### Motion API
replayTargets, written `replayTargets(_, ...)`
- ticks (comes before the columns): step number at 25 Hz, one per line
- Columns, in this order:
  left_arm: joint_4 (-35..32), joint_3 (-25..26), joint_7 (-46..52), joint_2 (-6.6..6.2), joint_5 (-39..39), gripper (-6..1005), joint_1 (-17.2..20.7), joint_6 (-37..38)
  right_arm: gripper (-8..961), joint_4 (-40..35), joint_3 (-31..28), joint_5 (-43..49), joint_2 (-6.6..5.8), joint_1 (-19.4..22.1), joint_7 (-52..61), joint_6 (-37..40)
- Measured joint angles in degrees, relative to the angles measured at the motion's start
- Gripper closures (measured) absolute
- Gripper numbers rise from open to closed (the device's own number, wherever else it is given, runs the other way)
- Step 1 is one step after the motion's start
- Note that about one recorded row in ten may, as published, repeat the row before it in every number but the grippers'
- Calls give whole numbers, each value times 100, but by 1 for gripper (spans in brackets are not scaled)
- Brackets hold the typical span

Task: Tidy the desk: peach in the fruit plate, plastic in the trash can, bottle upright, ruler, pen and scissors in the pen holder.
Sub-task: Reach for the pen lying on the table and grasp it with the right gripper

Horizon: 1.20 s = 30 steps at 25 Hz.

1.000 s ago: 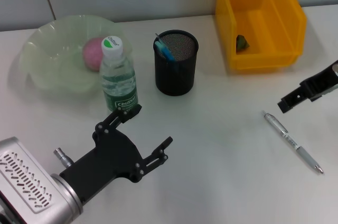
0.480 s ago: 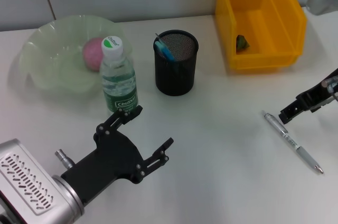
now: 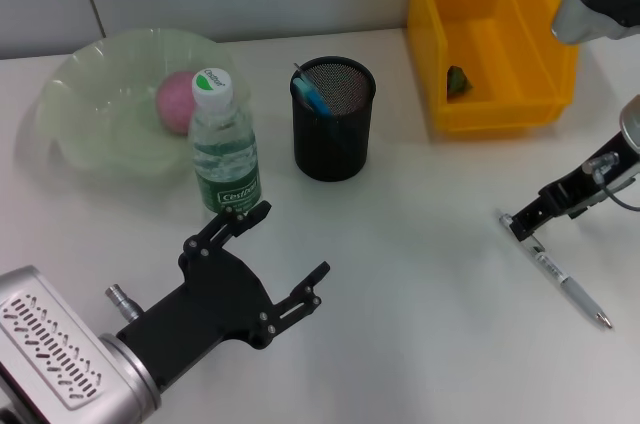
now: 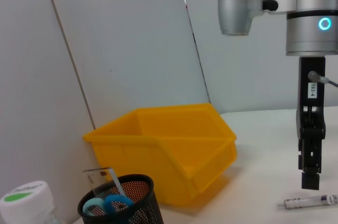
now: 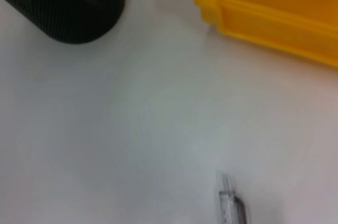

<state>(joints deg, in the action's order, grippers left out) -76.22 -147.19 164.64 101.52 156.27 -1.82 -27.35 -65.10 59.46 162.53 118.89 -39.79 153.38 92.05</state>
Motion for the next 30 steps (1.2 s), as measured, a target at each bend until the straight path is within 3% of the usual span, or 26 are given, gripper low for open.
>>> replayTargets(30, 55, -18, 16, 0, 0, 188, 50, -159, 262, 558, 391, 102, 11, -228, 169, -443)
